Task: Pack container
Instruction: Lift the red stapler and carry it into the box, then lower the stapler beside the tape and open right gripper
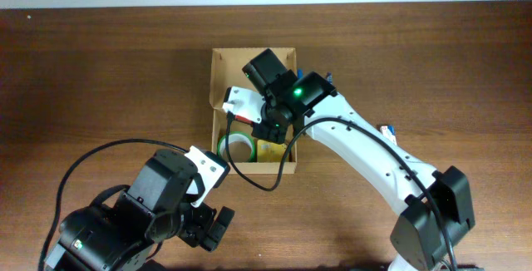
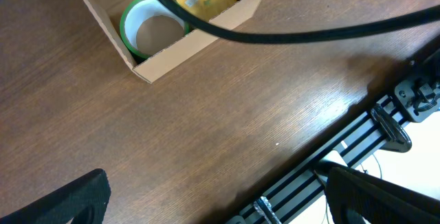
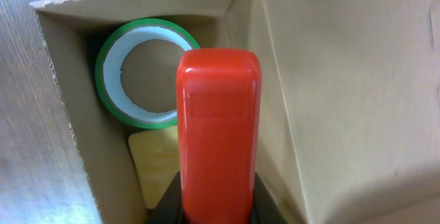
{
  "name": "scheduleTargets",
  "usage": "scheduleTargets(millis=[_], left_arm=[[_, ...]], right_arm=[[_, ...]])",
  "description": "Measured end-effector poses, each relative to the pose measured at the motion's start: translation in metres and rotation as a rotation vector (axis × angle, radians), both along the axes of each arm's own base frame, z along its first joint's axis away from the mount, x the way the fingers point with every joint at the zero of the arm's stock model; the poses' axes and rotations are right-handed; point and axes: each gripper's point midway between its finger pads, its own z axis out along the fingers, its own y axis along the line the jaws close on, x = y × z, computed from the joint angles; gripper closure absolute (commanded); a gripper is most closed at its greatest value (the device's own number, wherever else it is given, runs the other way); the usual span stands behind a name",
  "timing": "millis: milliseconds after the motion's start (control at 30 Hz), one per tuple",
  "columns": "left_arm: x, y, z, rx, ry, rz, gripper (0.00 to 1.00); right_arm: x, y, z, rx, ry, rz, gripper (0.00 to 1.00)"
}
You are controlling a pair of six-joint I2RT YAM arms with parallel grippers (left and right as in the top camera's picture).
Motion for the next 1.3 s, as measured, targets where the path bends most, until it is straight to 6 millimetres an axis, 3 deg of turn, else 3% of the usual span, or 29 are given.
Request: scheduleTargets(millis=[700,1300], left_arm=[[0.0,0.0,0.0,0.0,0.0,0.0,0.0],[0.0,0.0,0.0,0.0,0.0,0.0,0.0]], right_arm=[[0.008,0.008,-0.041,-0.098,-0.036,0.261,0.96],[0.03,0.02,-0.052,-0.092,-0.112,0.275,0.95]])
